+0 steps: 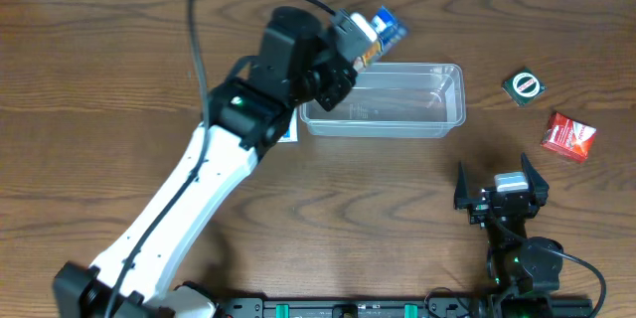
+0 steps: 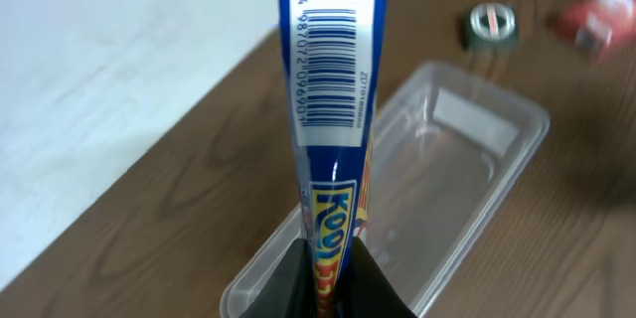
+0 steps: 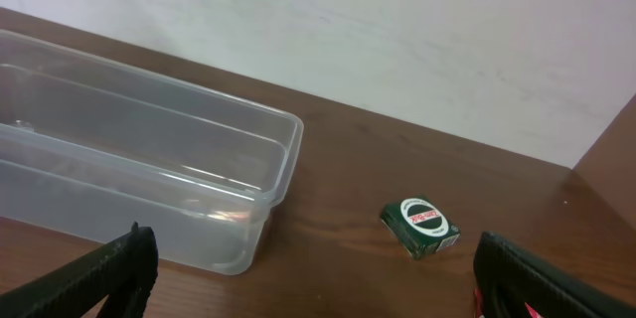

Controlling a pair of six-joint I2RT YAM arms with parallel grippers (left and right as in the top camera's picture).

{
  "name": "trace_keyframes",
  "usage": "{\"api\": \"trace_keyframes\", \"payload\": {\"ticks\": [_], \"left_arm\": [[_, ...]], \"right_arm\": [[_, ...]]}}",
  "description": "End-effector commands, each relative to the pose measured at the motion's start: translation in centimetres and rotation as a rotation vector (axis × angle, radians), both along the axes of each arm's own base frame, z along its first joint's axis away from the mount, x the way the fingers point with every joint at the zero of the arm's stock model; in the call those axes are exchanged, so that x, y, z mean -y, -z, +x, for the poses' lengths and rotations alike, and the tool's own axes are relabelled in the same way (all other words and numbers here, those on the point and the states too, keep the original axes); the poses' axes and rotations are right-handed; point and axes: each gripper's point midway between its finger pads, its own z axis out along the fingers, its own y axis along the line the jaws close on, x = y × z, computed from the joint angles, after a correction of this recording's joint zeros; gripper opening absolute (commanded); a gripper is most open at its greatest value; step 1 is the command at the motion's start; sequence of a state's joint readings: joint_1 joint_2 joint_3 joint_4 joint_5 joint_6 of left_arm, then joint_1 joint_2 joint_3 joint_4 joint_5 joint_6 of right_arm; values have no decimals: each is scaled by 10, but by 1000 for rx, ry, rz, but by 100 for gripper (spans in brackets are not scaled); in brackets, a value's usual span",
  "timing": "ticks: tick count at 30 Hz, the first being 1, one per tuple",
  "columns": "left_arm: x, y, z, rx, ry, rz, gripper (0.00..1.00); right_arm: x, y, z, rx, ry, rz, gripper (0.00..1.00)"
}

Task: Pack container
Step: 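Lift the blue box and carry it over the container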

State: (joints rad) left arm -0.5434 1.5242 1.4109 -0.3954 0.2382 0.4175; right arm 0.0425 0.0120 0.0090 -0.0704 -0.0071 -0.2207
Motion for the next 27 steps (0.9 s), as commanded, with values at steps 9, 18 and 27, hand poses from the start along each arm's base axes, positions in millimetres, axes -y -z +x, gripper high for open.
{"api": "trace_keyframes", "payload": {"ticks": [9,18,27], "left_arm": [[18,70,10,79,276,300,13],[11,106,-1,36,398,434,24],[11,112,-2,22,404,442,24]], "right_arm": [[3,1,0,0,9,-13,99],[3,1,0,0,10,-12,99],[3,1,0,0,10,-13,99]]}}
